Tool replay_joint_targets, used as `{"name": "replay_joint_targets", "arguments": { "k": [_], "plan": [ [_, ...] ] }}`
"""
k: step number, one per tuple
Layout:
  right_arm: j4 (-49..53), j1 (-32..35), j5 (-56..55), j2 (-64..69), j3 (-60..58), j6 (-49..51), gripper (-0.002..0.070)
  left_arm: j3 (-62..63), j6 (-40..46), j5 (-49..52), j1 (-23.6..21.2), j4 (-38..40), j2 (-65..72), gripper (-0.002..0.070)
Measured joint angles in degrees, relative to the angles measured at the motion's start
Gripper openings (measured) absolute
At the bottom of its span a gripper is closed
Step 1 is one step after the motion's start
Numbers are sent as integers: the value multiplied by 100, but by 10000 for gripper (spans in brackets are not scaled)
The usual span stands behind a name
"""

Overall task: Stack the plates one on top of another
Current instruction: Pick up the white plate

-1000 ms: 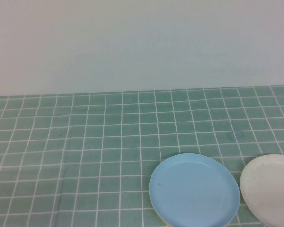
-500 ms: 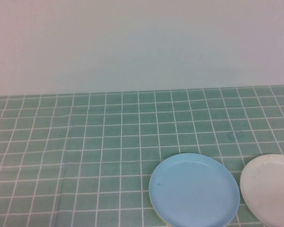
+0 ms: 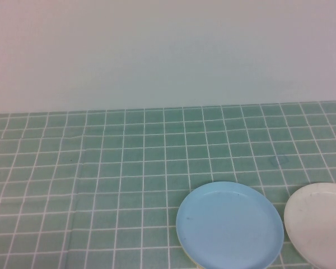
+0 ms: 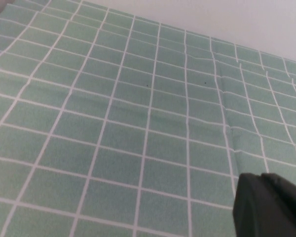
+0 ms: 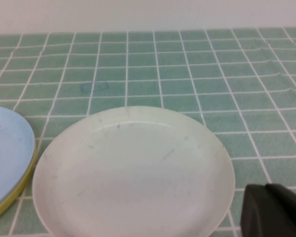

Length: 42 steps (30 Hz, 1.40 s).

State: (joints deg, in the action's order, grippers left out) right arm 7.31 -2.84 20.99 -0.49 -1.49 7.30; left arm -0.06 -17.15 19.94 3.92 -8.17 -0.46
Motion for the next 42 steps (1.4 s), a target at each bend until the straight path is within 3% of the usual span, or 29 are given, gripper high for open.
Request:
{"name": "replay_joint_targets", "arguments": {
  "k": [17, 24, 37, 40, 42],
  "plan": [
    [388, 0, -139, 0, 0, -223, -2, 0, 76, 0, 0, 0, 0, -1],
    [-682, 0, -2437, 0, -5, 680, -2, 0, 76, 0, 0, 0, 0, -1],
    [-1380, 0, -6442, -8, 37, 1241, -2, 0, 85, -14, 0, 0, 0, -1],
    [-1348, 0, -5888, -38, 467, 922, -2, 0, 85, -14, 0, 0, 0, -1],
    [-1313, 0, -4605, -38, 1005, 422, -2, 0, 85, -14, 0, 0, 0, -1]
  ]
}}
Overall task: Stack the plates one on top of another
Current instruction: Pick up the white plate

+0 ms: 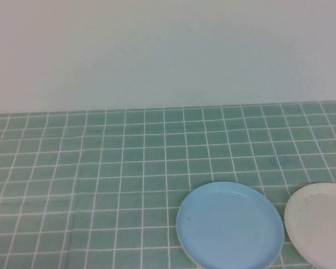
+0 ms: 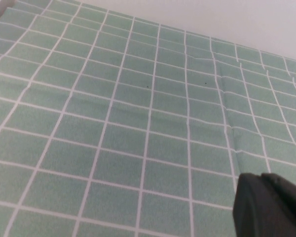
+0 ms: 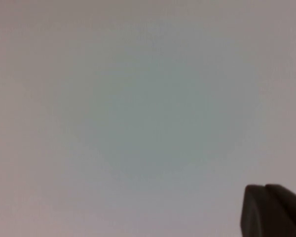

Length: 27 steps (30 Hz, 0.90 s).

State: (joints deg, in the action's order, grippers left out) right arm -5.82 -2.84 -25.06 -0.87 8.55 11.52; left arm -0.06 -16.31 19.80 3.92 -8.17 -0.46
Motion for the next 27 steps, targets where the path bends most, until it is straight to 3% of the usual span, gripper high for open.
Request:
{"name": "replay_joint_targets", "arguments": {
  "k": [4, 7, 14, 21, 27],
  "plan": [
    [35, 0, 2889, 12, 1083, -1105, -2, 0, 0, 0, 0, 0, 0, -1],
    [368, 0, 4361, 166, 1611, -1607, -2, 0, 0, 0, 0, 0, 0, -1],
    [927, 0, 6390, 600, 1808, -577, -2, 0, 0, -4, 0, -10, 0, -1],
    [814, 0, 6620, 1133, 1808, 1124, -2, 0, 0, -4, 0, -10, 0, -1],
    [313, 0, 6390, 2191, 1837, 1031, -2, 0, 0, -4, 0, -10, 0, -1]
  ]
}}
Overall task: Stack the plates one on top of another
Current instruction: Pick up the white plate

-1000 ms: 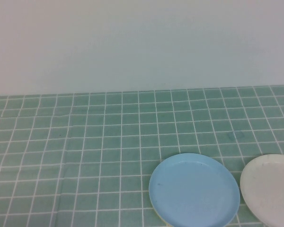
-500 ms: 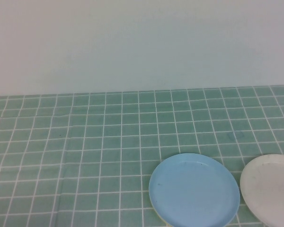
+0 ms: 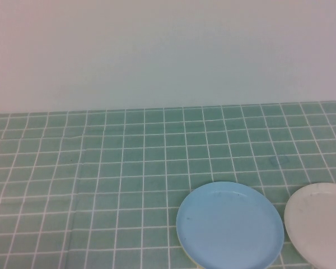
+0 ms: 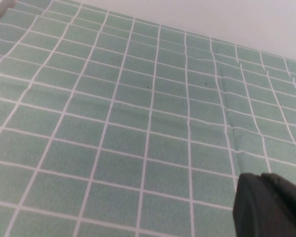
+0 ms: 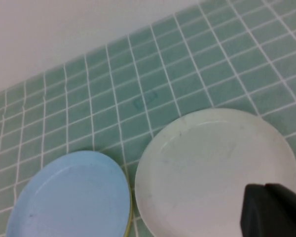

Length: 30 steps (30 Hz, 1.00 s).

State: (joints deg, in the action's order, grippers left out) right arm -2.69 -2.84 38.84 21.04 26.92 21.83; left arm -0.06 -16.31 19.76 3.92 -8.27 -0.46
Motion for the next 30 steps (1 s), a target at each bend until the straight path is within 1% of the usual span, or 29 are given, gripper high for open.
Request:
{"name": "replay_joint_targets", "arguments": {
  "k": [8, 15, 20, 22, 24, 26, 30],
  "plan": [
    [-170, 0, -806, 1948, 251, -97, -2, 0, 0, -10, 0, 0, 0, -1],
    [-107, 40, -1199, 3809, 627, -142, -2, 0, 0, -10, 0, 0, 0, -1],
    [-107, 346, -1609, 4571, 865, -331, -2, 0, 0, -10, 0, 0, 0, -1],
    [-135, 599, -1629, 4796, 938, -500, -2, 0, 0, -10, 0, 0, 0, -1],
    [-342, 904, -1550, 4990, 990, -893, -2, 0, 0, -10, 0, 0, 0, -1],
    [-833, 1147, -1344, 5170, 1036, -1569, -2, 0, 0, -10, 0, 0, 0, -1],
    [-2354, 1387, -1057, 5548, 1052, -3279, -2, 0, 0, -10, 0, -11, 0, -1]
  ]
}}
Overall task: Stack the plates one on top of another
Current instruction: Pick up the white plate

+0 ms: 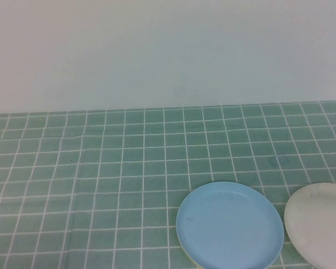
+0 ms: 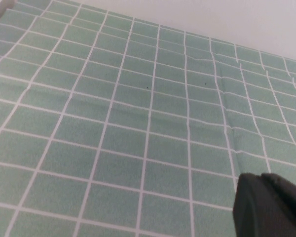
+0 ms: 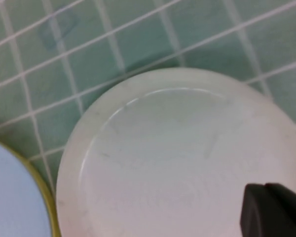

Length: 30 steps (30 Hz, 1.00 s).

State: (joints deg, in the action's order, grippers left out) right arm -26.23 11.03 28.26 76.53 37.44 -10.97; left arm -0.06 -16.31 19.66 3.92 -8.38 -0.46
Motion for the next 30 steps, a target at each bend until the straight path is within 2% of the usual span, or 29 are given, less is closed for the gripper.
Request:
{"name": "replay_joint_targets", "arguments": {
  "k": [2, 6, 9, 15, 22, 24, 30],
  "plan": [
    [-466, 32, 9, 151, 0, -826, -2, 0, 0, 0, 0, -9, 0, -1],
    [-696, 33, -28, 377, 9, -2204, -2, 0, 0, 0, 0, -12, 0, -1],
    [-706, 33, -89, 561, 44, -2730, -2, 0, 0, 0, 0, -12, 0, -1],
    [-302, 33, -252, 768, 54, -2429, 25, 0, 0, 0, 0, -22, 0, -1],
    [-133, 33, -614, 827, 54, -2296, 233, 0, 4, -14, 0, -22, 0, -1],
    [-77, 33, -662, 858, 54, -2292, 267, 0, 4, -14, 0, -22, 0, -1],
    [21, 33, -711, 1319, 55, -2292, 293, 0, 4, -14, 0, -22, 0, -1]
  ]
}}
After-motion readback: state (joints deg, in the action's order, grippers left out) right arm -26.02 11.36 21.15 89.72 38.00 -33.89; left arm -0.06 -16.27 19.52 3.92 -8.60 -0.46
